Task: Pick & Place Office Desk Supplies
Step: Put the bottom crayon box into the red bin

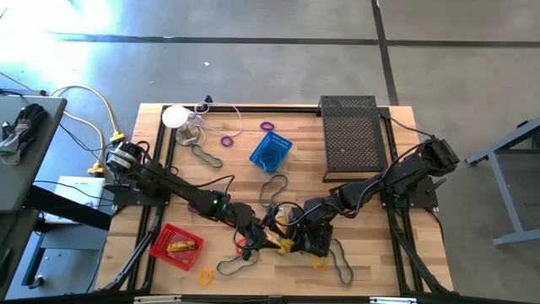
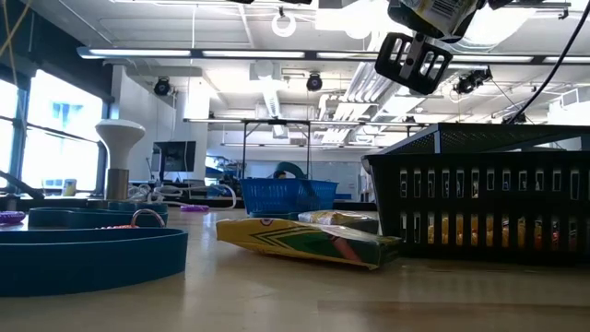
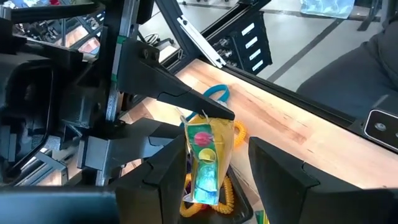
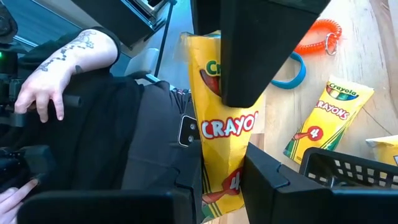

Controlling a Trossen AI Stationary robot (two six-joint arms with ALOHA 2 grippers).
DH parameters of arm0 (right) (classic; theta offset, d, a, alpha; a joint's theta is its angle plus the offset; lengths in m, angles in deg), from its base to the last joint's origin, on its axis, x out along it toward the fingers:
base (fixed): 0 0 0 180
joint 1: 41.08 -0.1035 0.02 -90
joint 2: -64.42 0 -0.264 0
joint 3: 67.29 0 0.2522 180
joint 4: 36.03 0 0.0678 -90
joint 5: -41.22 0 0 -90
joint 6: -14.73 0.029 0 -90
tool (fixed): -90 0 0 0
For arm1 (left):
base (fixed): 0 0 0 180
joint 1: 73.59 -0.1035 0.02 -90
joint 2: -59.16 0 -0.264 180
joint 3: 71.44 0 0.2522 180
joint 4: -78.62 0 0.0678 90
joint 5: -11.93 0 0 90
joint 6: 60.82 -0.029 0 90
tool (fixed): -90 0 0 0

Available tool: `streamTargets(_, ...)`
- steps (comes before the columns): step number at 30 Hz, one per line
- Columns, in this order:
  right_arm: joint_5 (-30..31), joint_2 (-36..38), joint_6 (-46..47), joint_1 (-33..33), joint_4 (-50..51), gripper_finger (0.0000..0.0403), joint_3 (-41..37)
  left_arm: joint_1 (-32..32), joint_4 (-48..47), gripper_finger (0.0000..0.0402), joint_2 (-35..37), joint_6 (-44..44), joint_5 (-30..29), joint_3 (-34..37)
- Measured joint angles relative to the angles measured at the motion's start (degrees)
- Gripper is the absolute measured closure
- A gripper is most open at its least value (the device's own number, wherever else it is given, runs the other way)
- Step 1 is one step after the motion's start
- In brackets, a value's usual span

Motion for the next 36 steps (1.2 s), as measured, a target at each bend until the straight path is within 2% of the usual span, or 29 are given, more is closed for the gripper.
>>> streamTargets(4,0.0,0.0,0.0,0.2,0.0,0.0334,0.0,-0.1,0.0,0.0257,0.0,-2.5,-0.1,0.0)
streamTargets(13,0.3,0.0,0.2,0.3,0.2,0.033,0.0,-0.8,-0.2,0.0338,0.0,-2.1,0.4,0.0)
streamTargets(17,3.3,0.0,0.2,0.2,0.4,0.031,0.0,-0.8,-0.6,0.0347,0.1,-1.1,0.1,0.0)
streamTargets(21,7.2,0.0,-0.8,0.2,0.7,0.0275,0.0,-0.9,-1.8,0.0346,0.1,-2.0,-0.5,0.0)
streamTargets(26,11.6,0.0,-5.8,-0.7,-0.3,0.0202,0.0,-0.8,-2.3,0.0346,0.1,-0.6,0.0,0.0)
streamTargets(32,17.8,0.4,-11.6,-2.4,-0.8,0.0122,0.0,-0.2,-6.4,0.0346,1.4,7.7,0.2,0.0)
streamTargets(36,20.5,0.4,-16.0,-4.0,-0.9,0.0098,0.0,0.4,-14.1,0.0346,5.4,13.9,-0.2,0.0)
